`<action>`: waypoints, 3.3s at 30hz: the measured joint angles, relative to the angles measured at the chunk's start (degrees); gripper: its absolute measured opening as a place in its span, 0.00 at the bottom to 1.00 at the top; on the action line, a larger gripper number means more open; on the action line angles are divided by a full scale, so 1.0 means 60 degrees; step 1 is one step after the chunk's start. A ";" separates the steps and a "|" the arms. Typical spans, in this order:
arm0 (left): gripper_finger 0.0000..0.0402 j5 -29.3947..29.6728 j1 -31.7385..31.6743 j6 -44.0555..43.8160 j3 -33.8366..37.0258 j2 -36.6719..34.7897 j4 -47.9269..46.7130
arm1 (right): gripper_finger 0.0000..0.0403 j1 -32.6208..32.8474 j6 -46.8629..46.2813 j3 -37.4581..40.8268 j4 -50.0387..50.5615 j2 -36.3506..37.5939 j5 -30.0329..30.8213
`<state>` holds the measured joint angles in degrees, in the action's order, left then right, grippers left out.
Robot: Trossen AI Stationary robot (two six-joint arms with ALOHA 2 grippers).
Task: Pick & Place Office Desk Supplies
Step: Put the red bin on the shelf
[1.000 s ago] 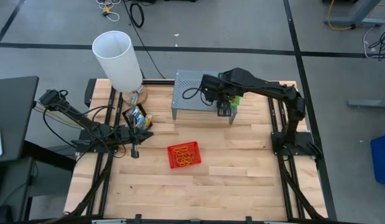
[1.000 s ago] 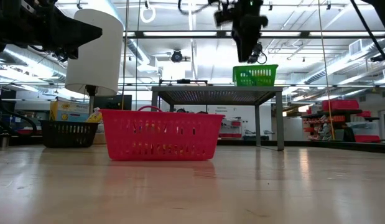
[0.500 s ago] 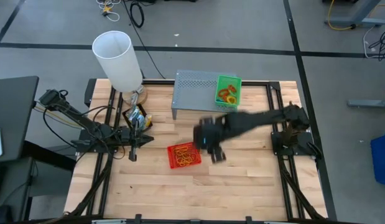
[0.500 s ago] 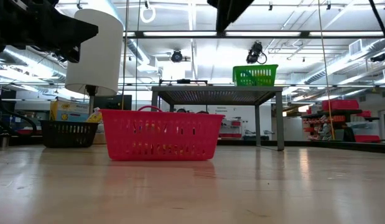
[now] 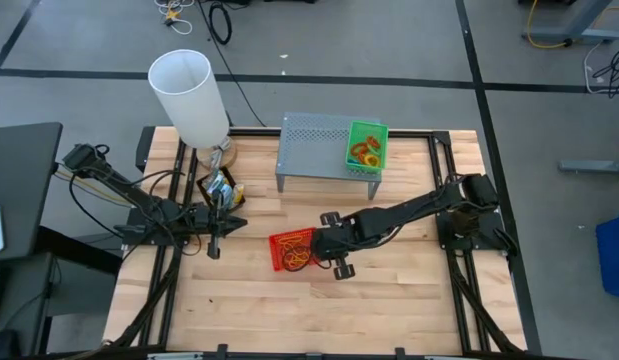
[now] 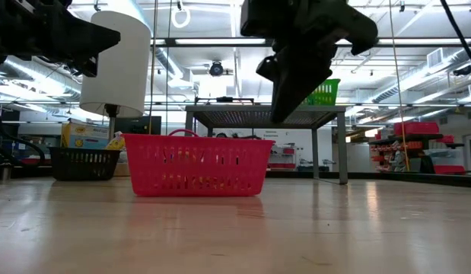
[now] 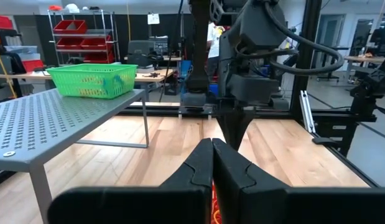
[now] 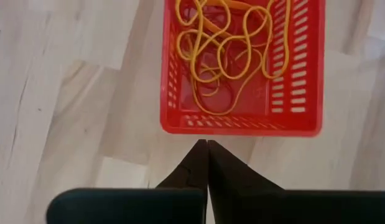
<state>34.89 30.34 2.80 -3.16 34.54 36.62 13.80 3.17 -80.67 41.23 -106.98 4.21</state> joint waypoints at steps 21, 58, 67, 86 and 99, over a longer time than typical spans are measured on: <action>0.01 0.0013 -0.0002 -0.0006 0.0000 0.0000 -0.0001 | 0.00 -0.0280 0.0205 0.0012 -0.0352 -0.0994 -0.0883; 0.01 0.0115 0.0001 0.0001 0.0000 -0.0002 -0.0178 | 0.51 0.0246 0.7276 -0.1631 0.1278 -0.1674 0.1678; 0.01 0.0187 -0.0002 -0.0002 0.0000 -0.0004 -0.0235 | 0.43 0.0298 0.8618 -0.1631 0.0487 -0.1869 0.1712; 0.01 0.0185 0.0001 -0.0066 0.0000 -0.0003 -0.0336 | 0.14 0.0371 0.9197 -0.1616 -0.0029 -0.2324 0.1495; 0.01 0.0182 0.0001 -0.0189 0.0000 0.0000 -0.0364 | 0.02 0.1087 0.7375 -0.1616 0.0075 -0.2317 0.2910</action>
<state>35.99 30.35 1.67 -3.16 34.54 34.44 20.33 47.42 -90.37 41.68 -120.88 21.67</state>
